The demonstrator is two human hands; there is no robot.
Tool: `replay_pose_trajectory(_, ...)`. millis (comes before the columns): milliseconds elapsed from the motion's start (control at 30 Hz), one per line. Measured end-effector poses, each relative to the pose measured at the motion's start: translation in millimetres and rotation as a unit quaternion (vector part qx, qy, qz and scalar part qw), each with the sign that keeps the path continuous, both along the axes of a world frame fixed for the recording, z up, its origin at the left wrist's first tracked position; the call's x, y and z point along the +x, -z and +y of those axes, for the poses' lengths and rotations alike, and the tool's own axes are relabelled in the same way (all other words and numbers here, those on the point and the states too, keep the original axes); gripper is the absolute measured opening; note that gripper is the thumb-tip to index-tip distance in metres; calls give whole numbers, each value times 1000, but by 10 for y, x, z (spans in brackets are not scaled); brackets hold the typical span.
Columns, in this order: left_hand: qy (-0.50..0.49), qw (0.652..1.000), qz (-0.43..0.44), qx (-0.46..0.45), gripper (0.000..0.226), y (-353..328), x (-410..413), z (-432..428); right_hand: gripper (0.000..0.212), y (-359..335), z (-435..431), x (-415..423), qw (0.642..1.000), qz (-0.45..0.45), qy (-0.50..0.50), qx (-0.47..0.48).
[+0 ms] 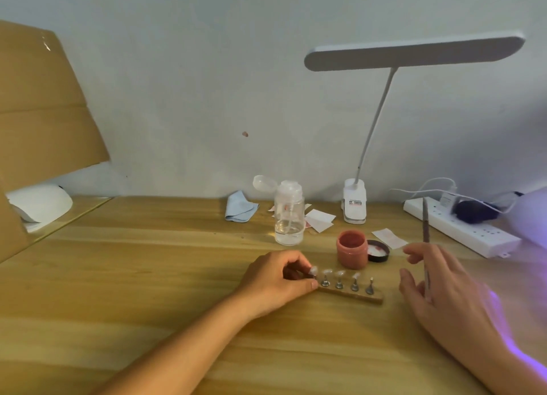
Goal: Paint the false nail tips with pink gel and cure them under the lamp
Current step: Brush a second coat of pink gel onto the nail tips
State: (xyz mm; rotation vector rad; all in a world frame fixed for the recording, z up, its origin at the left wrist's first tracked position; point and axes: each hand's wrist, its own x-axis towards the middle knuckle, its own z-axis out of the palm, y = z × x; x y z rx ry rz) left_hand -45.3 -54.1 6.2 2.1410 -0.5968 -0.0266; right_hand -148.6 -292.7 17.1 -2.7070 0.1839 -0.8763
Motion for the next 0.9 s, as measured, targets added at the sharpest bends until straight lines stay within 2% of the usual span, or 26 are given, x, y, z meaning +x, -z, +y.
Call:
replay_pose_trajectory(133, 17, 1000, -20, 2, 13, 27, -11, -101, 24, -40, 15, 57, 999, 4, 9, 31)
replay_pose_trajectory(233, 29, 999, -43, -10, 16, 54, -22, -77, 31, -50, 28, 20, 998, -3, -47, 39)
replay_pose_trajectory(433, 49, 991, -127, -5, 13, 83, -46, -103, 32, -42, 18, -9, 991, 34, -125, 17)
replay_pose_trajectory(667, 47, 989, -141, -9, 15, 97, -46, -92, 42, -18, 58, -44, 982, 14, -187, 0)
replay_pose_trajectory(900, 45, 991, -127, -13, 15, 87, -64, -92, 39, 37, 60, -10, 981, -27, -193, 21)
